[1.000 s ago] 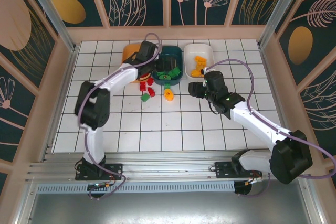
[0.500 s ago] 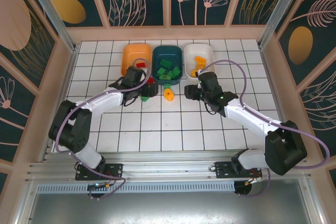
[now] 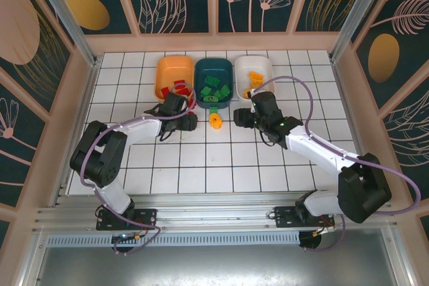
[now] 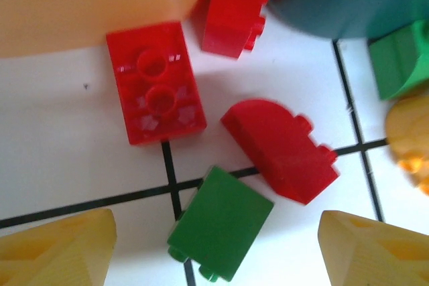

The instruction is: Sort the legos into containers by color

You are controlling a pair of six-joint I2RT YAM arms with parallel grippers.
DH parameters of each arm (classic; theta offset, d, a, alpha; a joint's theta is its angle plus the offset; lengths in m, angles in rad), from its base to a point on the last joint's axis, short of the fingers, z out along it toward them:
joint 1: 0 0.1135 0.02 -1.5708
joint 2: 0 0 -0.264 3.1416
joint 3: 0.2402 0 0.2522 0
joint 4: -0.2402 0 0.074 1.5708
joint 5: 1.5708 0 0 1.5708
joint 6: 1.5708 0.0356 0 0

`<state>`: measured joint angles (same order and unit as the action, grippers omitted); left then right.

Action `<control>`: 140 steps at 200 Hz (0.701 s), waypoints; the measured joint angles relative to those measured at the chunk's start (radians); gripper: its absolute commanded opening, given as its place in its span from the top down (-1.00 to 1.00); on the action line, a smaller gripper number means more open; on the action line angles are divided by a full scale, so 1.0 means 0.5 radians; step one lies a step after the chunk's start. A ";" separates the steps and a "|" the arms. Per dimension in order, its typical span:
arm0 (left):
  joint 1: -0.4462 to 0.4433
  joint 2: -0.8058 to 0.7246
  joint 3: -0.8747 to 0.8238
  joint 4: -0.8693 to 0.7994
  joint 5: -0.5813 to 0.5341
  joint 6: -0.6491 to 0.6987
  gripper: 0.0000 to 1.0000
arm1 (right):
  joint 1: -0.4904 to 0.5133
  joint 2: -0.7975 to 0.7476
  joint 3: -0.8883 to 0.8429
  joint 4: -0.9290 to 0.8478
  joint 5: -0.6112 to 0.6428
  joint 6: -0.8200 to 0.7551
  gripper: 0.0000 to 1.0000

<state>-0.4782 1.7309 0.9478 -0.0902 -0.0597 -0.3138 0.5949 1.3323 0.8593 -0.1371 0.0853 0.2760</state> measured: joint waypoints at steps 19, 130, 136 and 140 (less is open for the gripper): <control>0.000 0.025 -0.035 0.041 -0.007 0.032 -0.45 | 0.003 0.000 0.000 -0.001 0.000 0.000 -0.38; -0.124 0.150 -0.053 0.176 -0.079 0.062 0.09 | 0.004 -0.001 0.000 -0.001 0.000 0.000 -0.37; -0.141 0.150 -0.054 0.175 -0.091 0.058 0.16 | 0.004 -0.001 0.000 -0.001 0.000 0.000 -0.37; -0.153 0.147 -0.057 0.175 -0.097 0.053 0.21 | 0.004 -0.001 0.000 -0.001 0.000 0.000 -0.37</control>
<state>-0.5549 1.8046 0.9192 -0.0029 -0.1081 -0.2874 0.5968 1.3319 0.8593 -0.1375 0.0853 0.2760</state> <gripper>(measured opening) 0.452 0.687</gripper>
